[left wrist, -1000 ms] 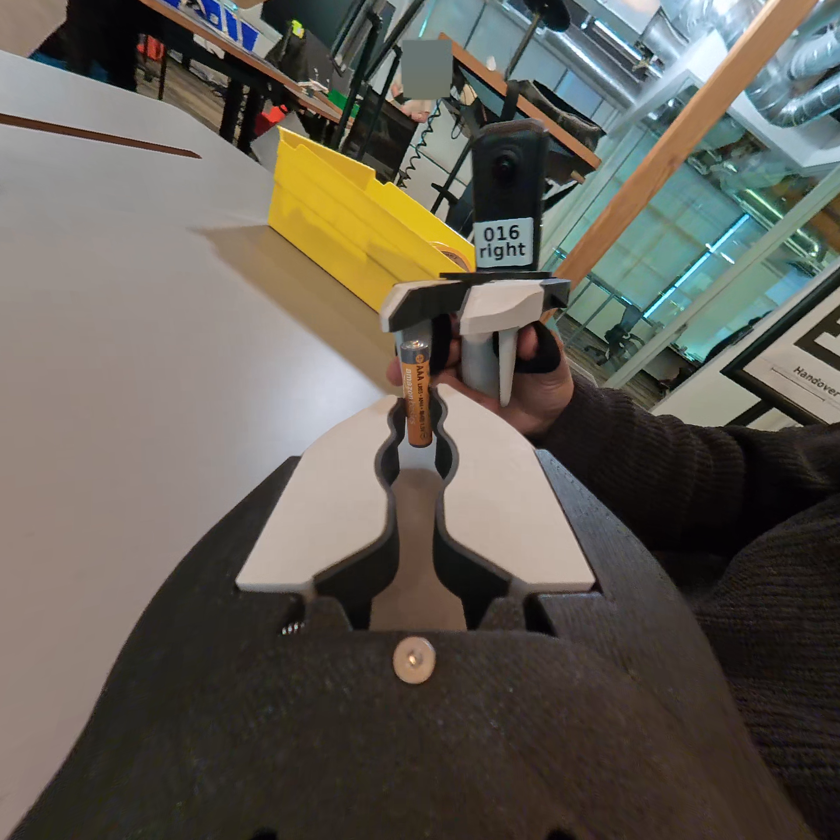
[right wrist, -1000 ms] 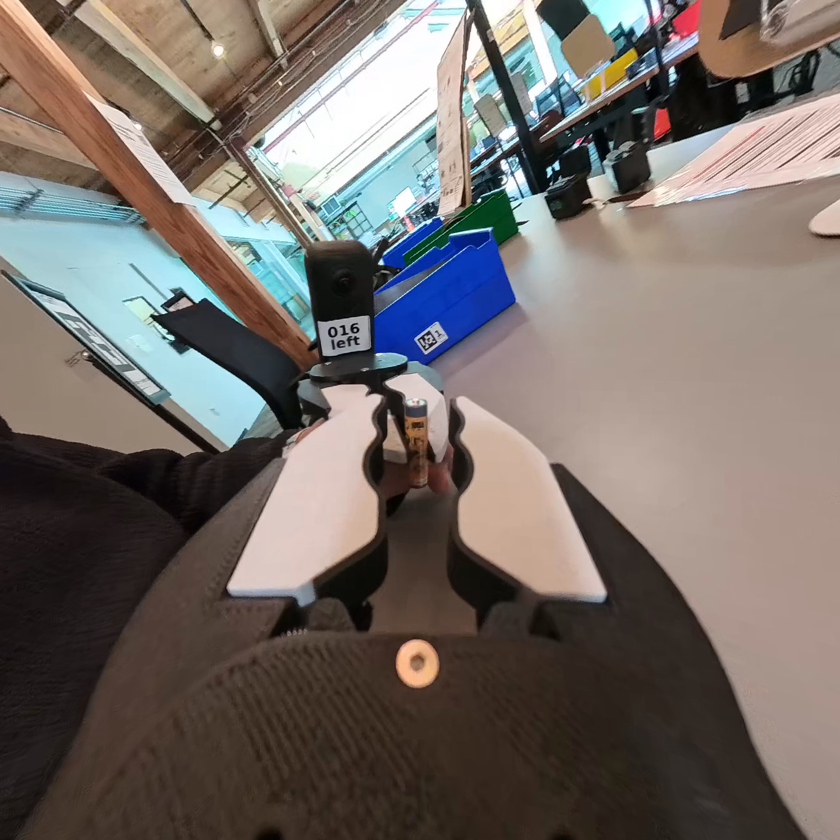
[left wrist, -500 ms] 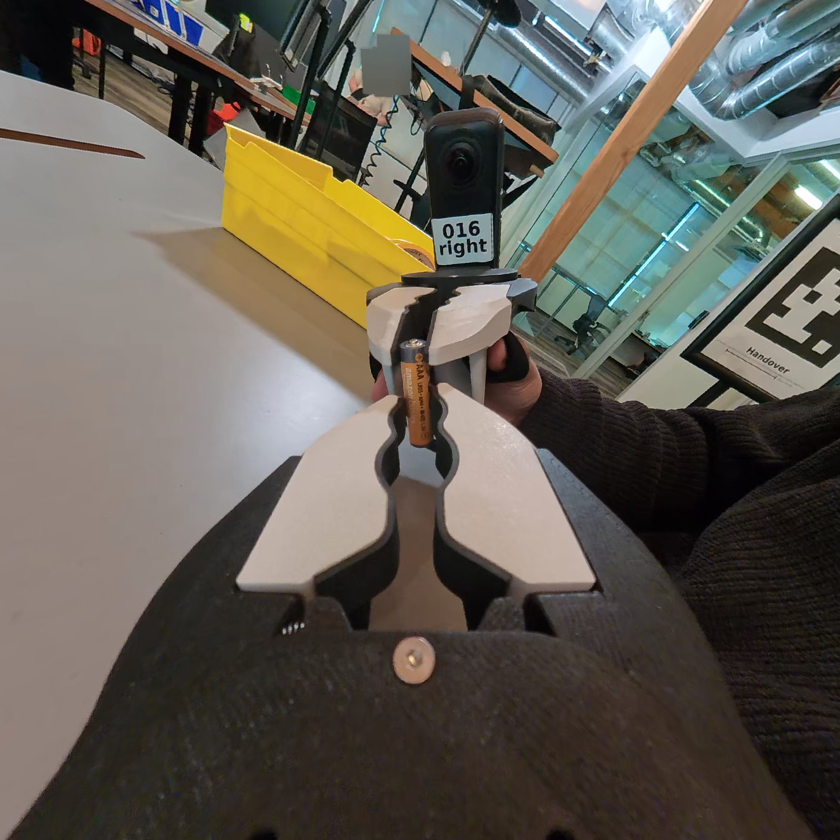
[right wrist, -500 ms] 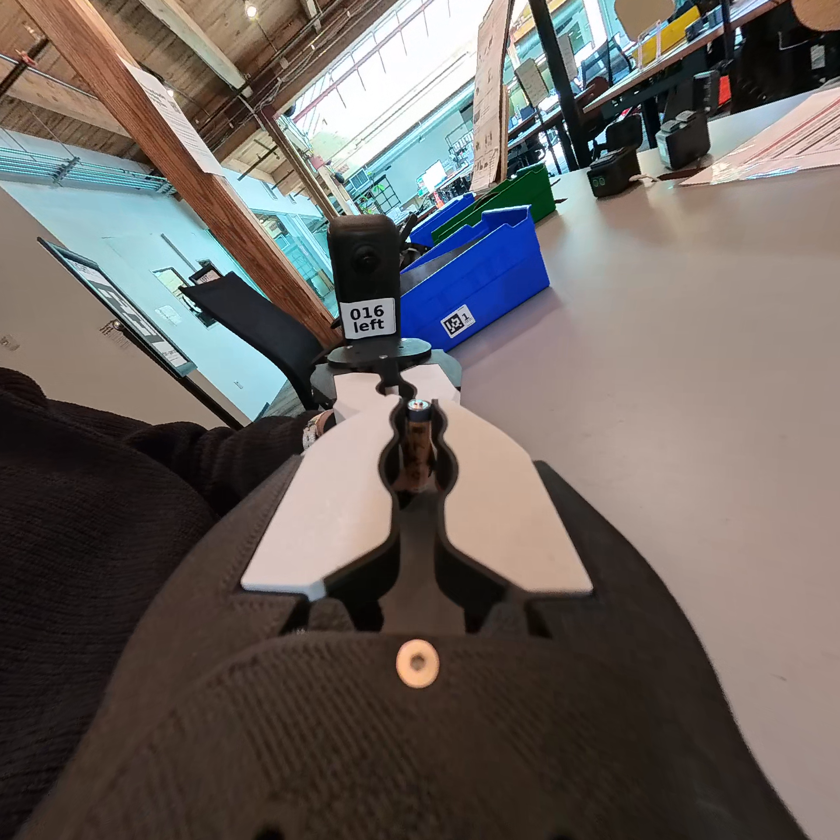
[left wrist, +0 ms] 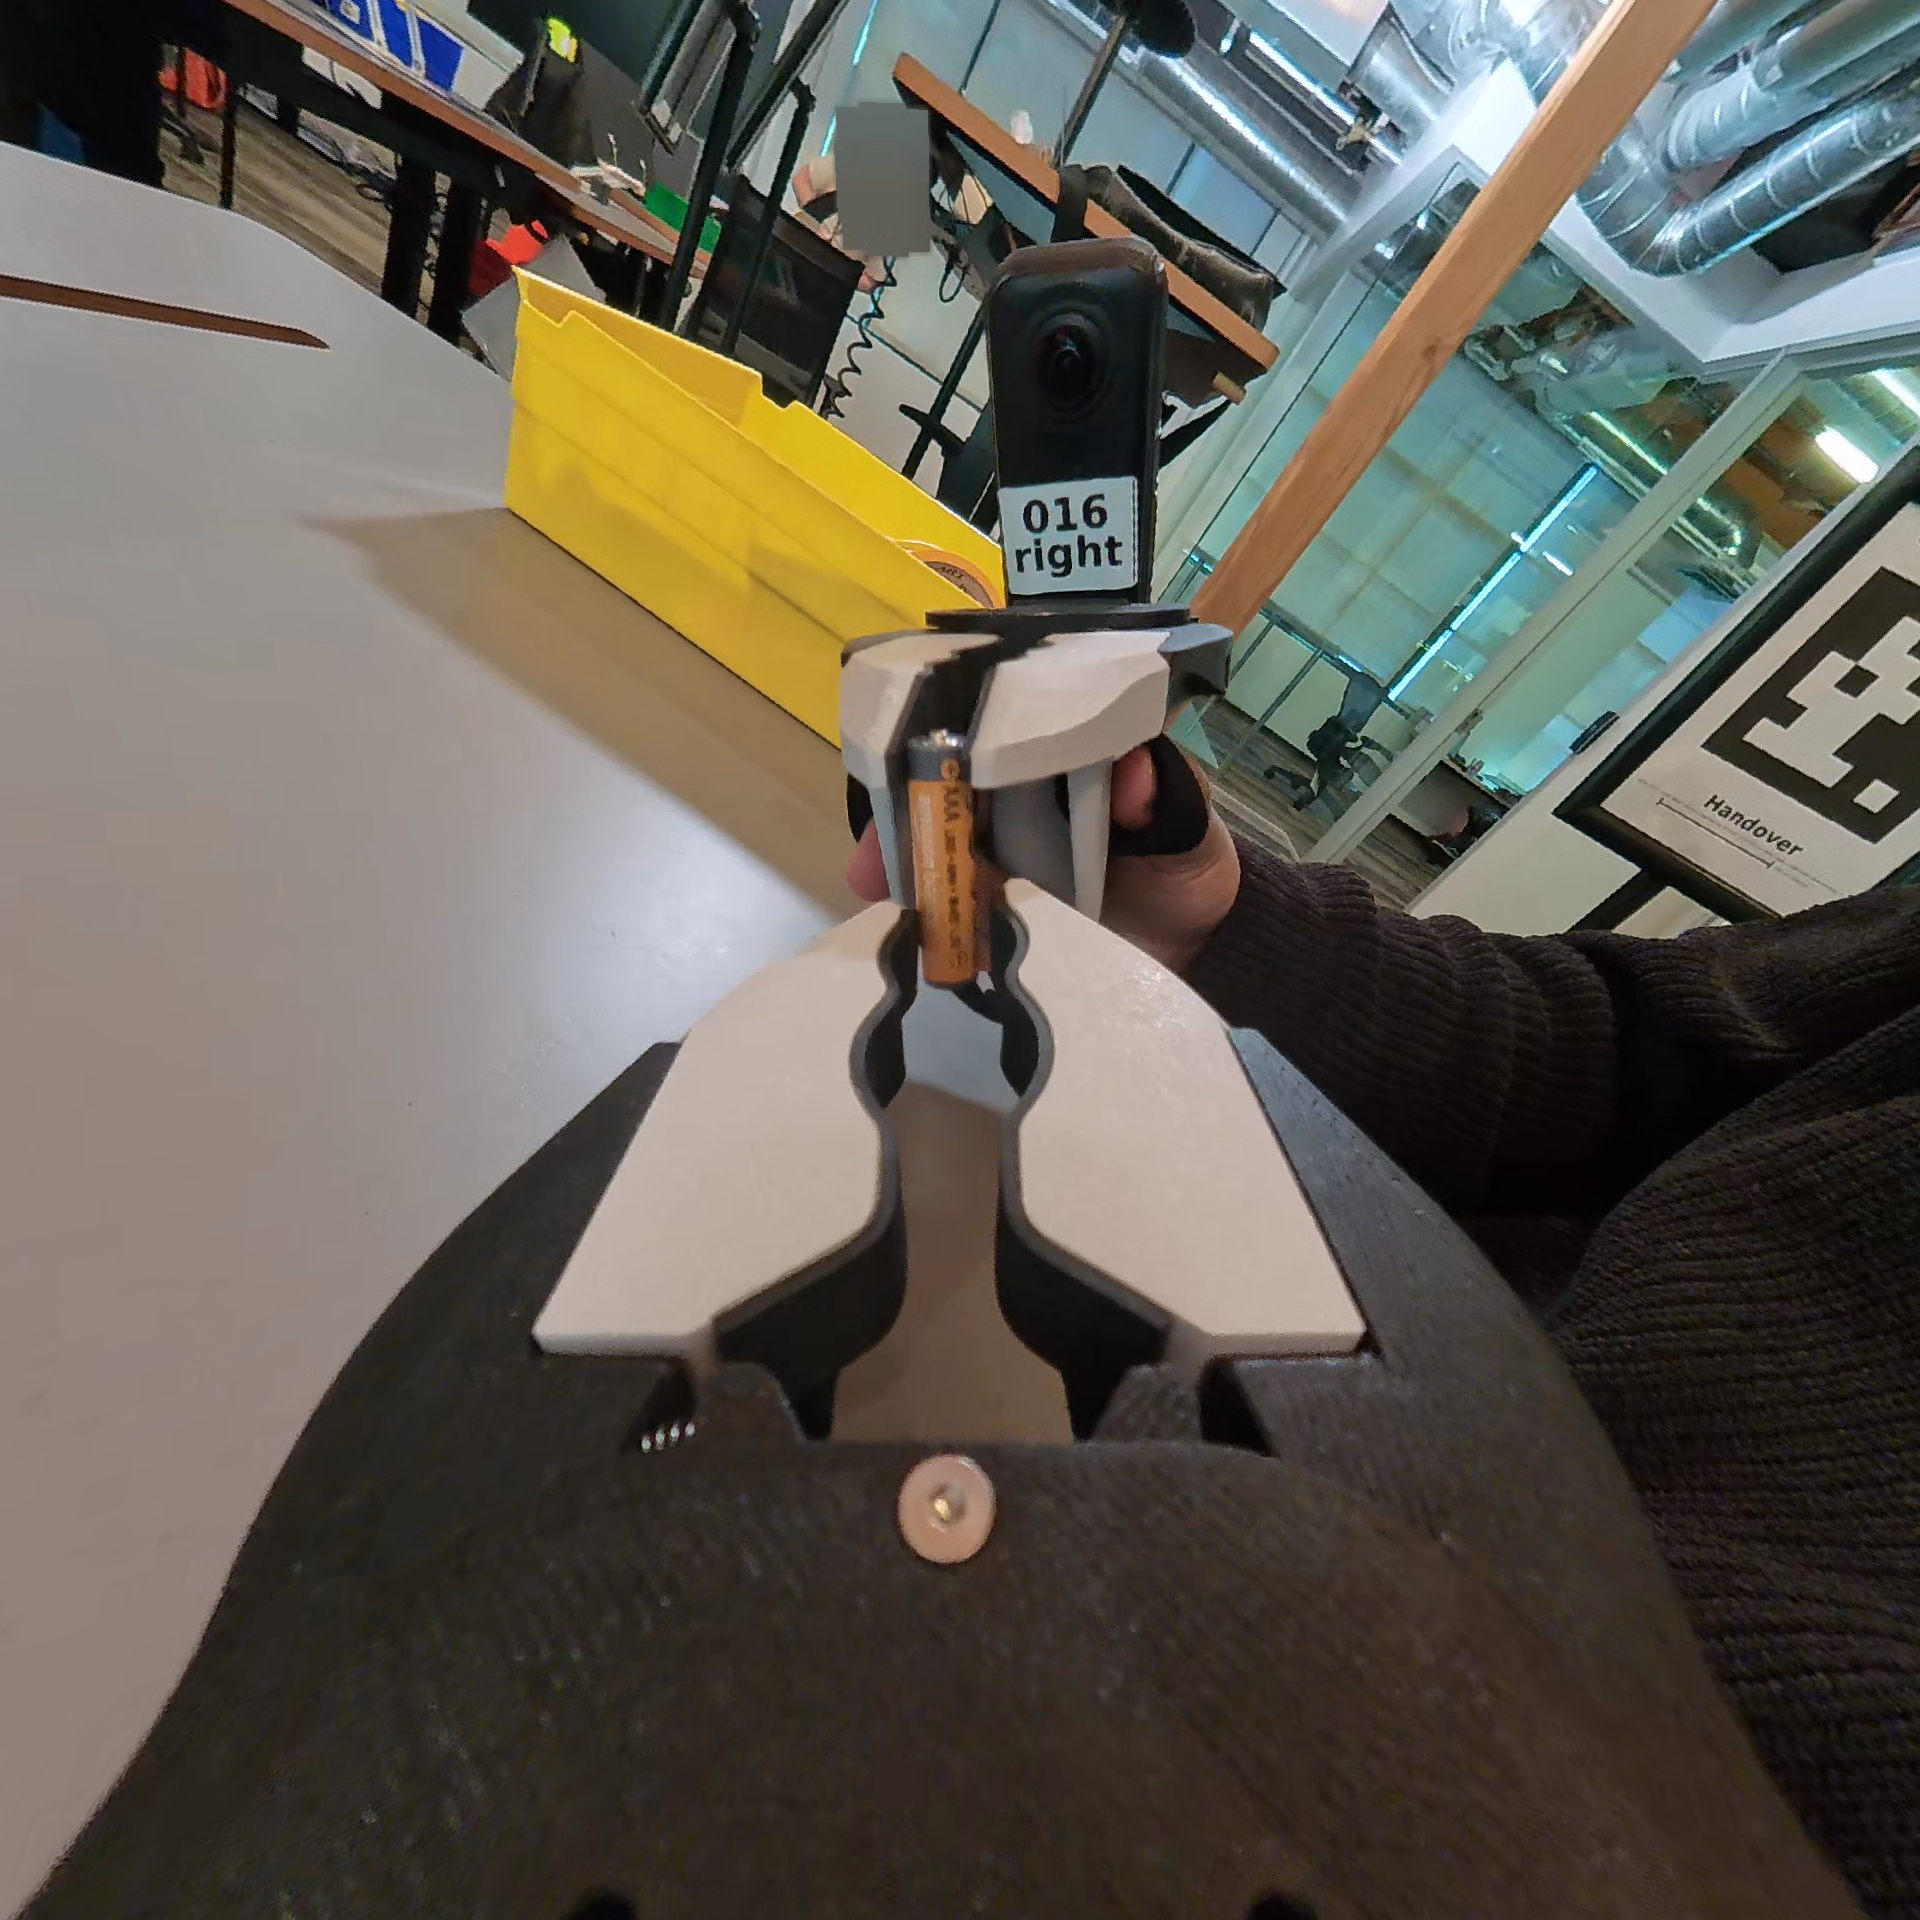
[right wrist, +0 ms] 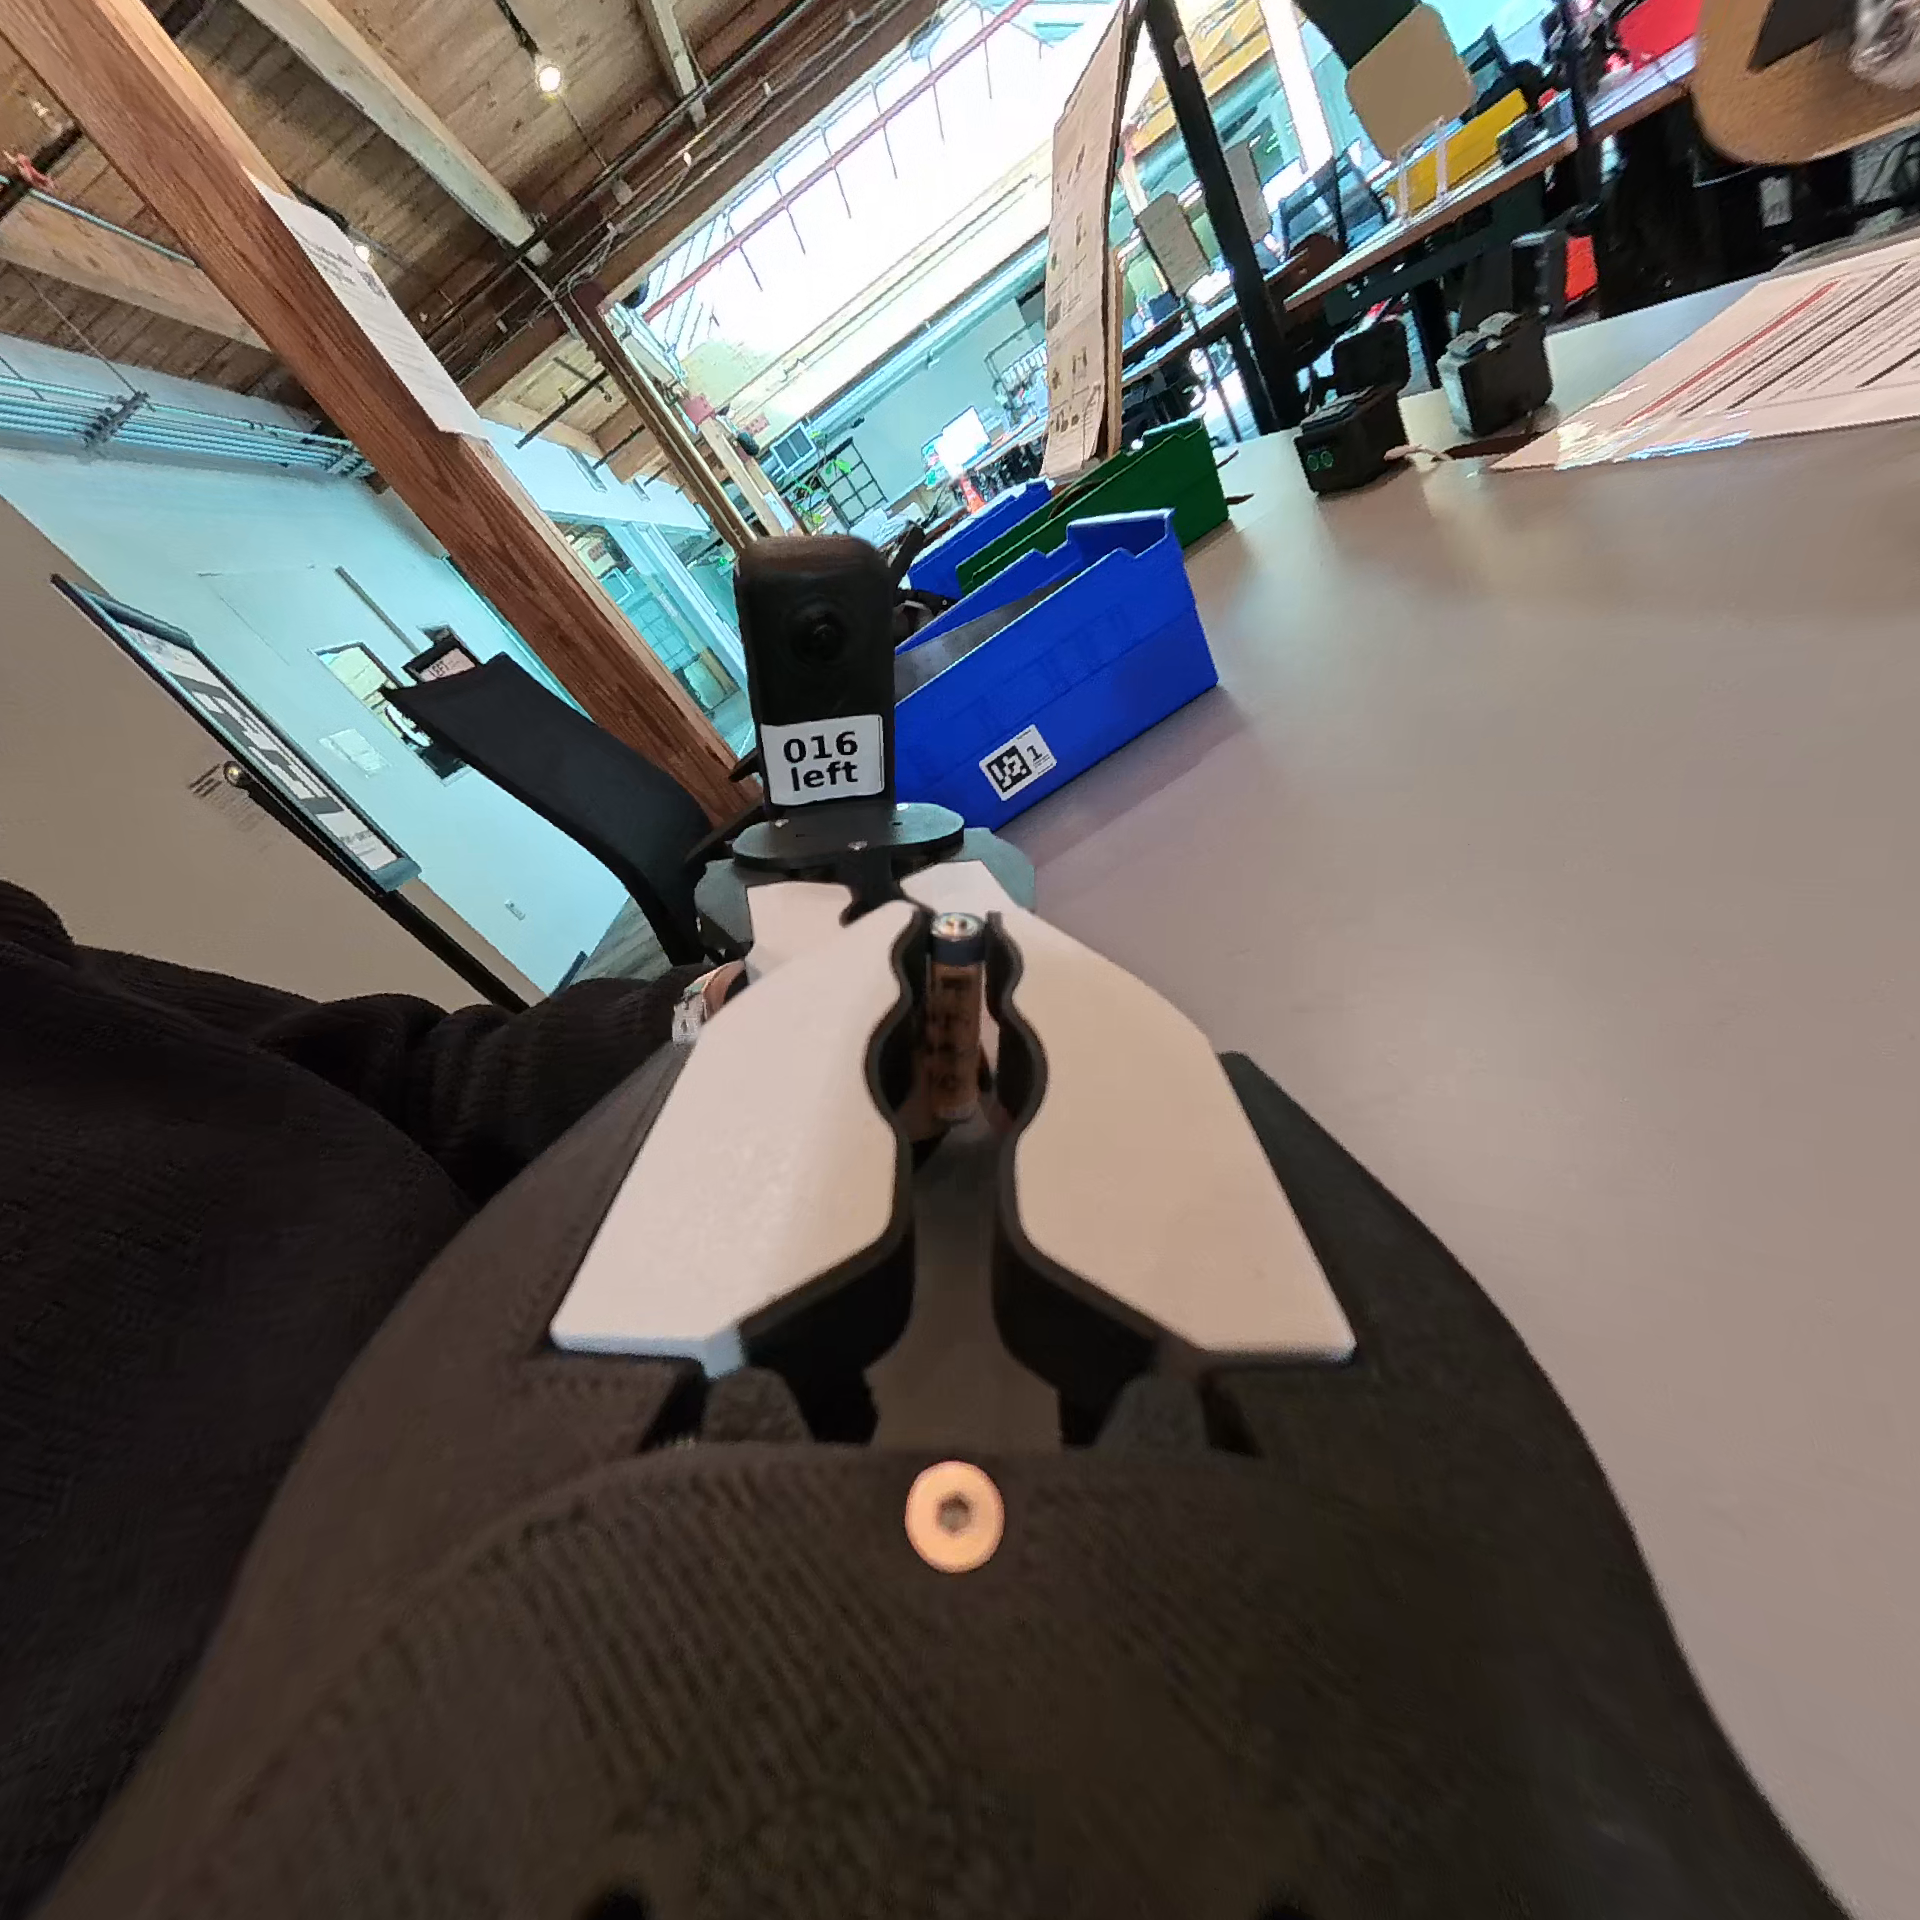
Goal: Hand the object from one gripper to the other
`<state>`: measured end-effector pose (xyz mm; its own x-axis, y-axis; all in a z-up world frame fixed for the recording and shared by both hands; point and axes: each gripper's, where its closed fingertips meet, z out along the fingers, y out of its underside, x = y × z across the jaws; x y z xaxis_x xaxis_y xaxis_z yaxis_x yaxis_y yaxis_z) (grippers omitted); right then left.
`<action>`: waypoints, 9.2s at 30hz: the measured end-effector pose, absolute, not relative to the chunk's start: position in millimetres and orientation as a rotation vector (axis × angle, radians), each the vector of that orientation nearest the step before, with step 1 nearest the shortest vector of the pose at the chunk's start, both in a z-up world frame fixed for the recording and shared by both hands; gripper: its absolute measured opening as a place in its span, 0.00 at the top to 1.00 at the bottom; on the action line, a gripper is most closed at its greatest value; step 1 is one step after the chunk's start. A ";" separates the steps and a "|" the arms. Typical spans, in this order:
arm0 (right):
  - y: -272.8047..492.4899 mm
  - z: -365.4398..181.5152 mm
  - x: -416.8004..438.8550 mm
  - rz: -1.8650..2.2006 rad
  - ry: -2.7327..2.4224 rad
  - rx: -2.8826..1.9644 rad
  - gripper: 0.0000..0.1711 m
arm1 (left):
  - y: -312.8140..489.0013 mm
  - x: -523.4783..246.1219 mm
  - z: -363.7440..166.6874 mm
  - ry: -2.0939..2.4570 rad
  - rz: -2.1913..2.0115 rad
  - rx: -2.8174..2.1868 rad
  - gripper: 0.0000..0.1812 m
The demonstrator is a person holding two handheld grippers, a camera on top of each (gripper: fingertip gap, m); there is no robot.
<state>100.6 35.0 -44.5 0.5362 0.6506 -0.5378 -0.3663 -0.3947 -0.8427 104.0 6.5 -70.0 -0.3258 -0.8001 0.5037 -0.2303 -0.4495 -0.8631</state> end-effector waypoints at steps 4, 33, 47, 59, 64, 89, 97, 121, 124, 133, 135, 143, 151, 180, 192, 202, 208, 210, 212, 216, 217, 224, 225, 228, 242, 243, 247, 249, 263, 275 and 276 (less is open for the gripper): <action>35.8 -38.2 111.4 1.140 -0.189 -1.596 0.94 | 1.0 105.8 -73.9 1.362 -1.812 -1.495 0.89; 32.3 -35.4 104.2 1.151 -0.230 -1.580 0.94 | 35.7 96.3 -35.5 0.980 -1.861 -1.350 1.00; 32.5 -41.5 92.7 1.125 -0.271 -1.618 0.94 | 36.7 95.7 -28.9 0.914 -1.891 -1.326 0.95; 31.9 -53.5 77.3 1.073 -0.350 -1.687 0.94 | 38.3 94.3 -25.5 0.874 -1.949 -1.324 0.95; 30.8 -55.9 73.0 1.063 -0.379 -1.694 0.94 | 33.0 95.2 -25.4 0.928 -1.914 -1.303 0.95; 36.6 -69.8 67.0 -0.012 -0.993 -1.459 0.53 | 35.0 95.7 -62.2 0.981 -2.222 -1.673 0.95; 34.1 -91.0 57.5 -0.083 -1.130 -1.498 0.59 | 16.0 95.5 -71.8 1.157 -2.226 -1.705 0.95; 48.7 -99.2 91.2 -0.262 -1.031 -1.661 0.70 | 33.7 101.5 -97.3 1.196 -1.913 -1.821 0.81; 51.0 -100.8 96.4 -0.342 -1.043 -1.669 0.70 | 29.5 103.8 -103.3 1.272 -1.791 -1.807 0.82; 57.7 -109.2 108.5 -0.643 -1.101 -1.706 0.70 | 34.1 110.3 -114.5 1.295 -1.453 -1.792 0.82; 58.3 -110.1 108.8 -0.693 -1.115 -1.704 0.70 | 34.3 110.9 -114.9 1.293 -1.410 -1.786 0.83; 58.2 -109.9 104.4 -0.717 -1.122 -1.698 0.70 | 30.4 112.7 -111.8 1.323 -1.334 -1.726 0.89; 58.9 -108.0 103.8 -0.691 -1.101 -1.694 0.69 | 27.3 112.9 -109.2 1.330 -1.366 -1.706 0.93; 42.1 -32.4 123.6 0.994 -0.122 -1.563 0.85 | 33.4 106.0 -68.8 1.184 -1.639 -1.516 0.94; 34.8 -41.1 95.5 1.048 -0.271 -1.622 0.94 | 11.5 107.1 -63.2 1.283 -1.670 -1.407 0.93; 34.7 -39.0 96.9 1.018 -0.283 -1.614 0.94 | 12.4 106.7 -60.4 1.257 -1.686 -1.396 0.94; 35.3 -31.8 107.3 1.021 -0.237 -1.569 0.94 | 16.7 107.0 -59.4 1.214 -1.705 -1.412 0.90; 35.6 -29.8 111.1 1.031 -0.216 -1.556 0.94 | 14.8 107.4 -60.3 1.224 -1.710 -1.413 0.92; 35.8 -28.6 113.2 1.029 -0.207 -1.548 0.94 | 11.1 108.2 -62.1 1.248 -1.710 -1.412 0.92; 35.1 -29.1 110.2 1.030 -0.223 -1.553 0.94 | 5.2 110.4 -65.9 1.282 -1.700 -1.414 0.91; 34.8 -29.3 108.8 1.033 -0.229 -1.554 0.94 | 4.2 110.8 -66.8 1.289 -1.697 -1.415 0.91; 32.5 -26.5 106.0 1.051 -0.245 -1.536 0.94 | 1.6 111.9 -68.1 1.301 -1.693 -1.414 0.92; 32.6 -26.6 106.1 1.054 -0.243 -1.536 0.94 | 2.0 111.6 -66.8 1.294 -1.696 -1.407 0.93; 32.6 -26.1 106.1 1.060 -0.240 -1.532 0.94 | 5.1 110.1 -62.4 1.262 -1.715 -1.395 0.94; 34.4 -34.9 100.6 1.038 -0.263 -1.584 0.94 | 38.4 94.0 -31.6 0.930 -1.966 -1.365 0.98; 34.4 -36.5 98.3 1.032 -0.274 -1.594 0.94 | 39.6 93.1 -29.8 0.912 -1.981 -1.358 0.99; 34.0 -40.2 92.9 1.014 -0.301 -1.615 0.94 | 41.3 92.3 -28.2 0.883 -2.014 -1.360 0.96; 33.9 -41.6 91.2 1.010 -0.311 -1.623 0.94 | 40.9 92.3 -27.6 0.878 -2.024 -1.357 0.96; 32.8 -54.4 72.4 0.975 -0.391 -1.680 0.94 | 34.6 94.0 -25.4 0.905 -1.996 -1.328 0.95; 40.9 -54.6 88.0 0.661 -0.485 -1.634 0.69 | 50.4 92.6 -37.4 0.885 -1.992 -1.453 0.95; 40.1 -53.3 88.4 0.589 -0.542 -1.607 0.67 | 52.2 92.3 -40.6 0.887 -2.005 -1.482 0.95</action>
<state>88.4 40.1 -53.3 0.7569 0.6504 -0.0645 0.0108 -0.1111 -0.9938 92.3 52.2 -40.6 -0.2903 -0.7131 0.6381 0.0071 -0.6684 -0.7438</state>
